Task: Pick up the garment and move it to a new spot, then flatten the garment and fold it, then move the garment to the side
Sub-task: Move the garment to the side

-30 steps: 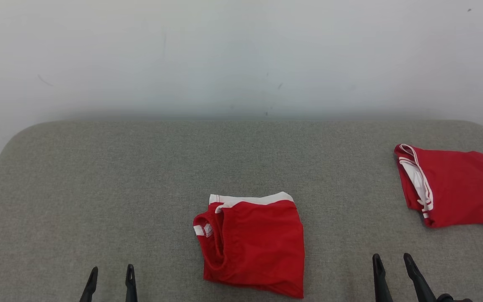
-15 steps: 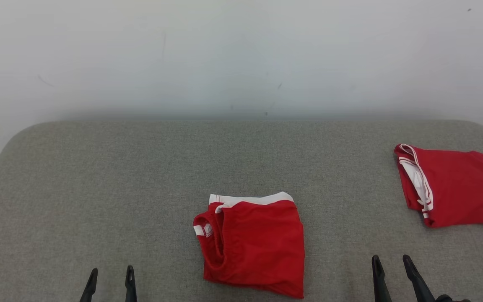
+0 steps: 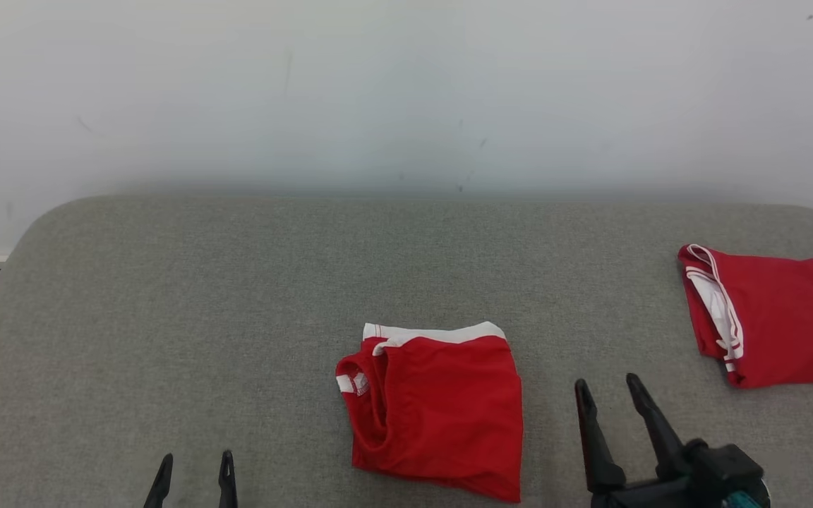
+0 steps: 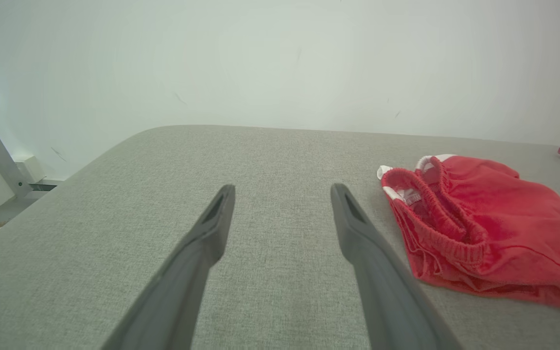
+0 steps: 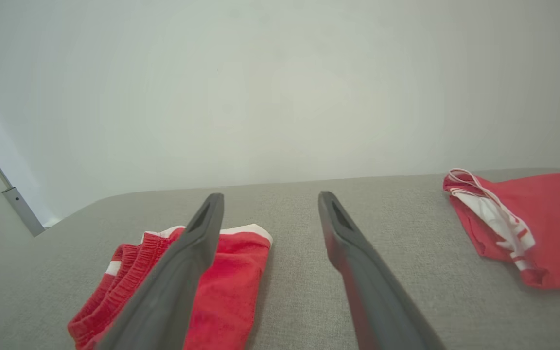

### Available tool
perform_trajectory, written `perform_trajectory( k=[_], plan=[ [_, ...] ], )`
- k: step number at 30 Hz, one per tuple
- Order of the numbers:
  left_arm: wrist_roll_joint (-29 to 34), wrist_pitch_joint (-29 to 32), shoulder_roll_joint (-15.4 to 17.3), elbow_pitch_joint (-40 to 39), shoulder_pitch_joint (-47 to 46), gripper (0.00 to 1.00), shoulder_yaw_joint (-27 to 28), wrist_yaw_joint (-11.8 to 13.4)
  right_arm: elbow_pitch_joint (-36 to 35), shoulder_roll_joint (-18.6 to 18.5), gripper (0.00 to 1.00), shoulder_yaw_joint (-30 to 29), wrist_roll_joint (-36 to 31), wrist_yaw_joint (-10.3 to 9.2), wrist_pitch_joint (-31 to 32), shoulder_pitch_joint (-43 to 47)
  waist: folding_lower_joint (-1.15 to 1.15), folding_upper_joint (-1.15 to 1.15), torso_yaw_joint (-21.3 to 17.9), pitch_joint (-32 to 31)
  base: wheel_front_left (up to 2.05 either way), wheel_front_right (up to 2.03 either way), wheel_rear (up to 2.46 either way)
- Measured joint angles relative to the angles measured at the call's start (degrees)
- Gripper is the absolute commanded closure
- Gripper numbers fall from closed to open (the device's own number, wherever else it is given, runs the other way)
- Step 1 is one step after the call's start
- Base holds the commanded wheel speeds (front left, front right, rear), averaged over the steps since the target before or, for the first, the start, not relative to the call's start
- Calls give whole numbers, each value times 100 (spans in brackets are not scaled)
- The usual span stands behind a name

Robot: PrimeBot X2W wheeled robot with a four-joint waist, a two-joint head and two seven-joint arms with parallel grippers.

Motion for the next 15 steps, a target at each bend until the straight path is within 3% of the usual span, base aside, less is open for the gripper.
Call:
perform_trajectory(
  k=[5, 15],
  plan=[
    [-20, 0, 0, 63, -77, 0, 0, -14, 1056, 0, 0, 218, -13, 0, 1, -779, 0, 0, 146, 24, 0, 0, 0],
    [-49, 0, 1, 134, -225, 0, -235, -14, 3900, 0, 0, 442, 309, 0, 10, -2431, 0, 0, 530, 143, 0, 0, 0]
  ],
)
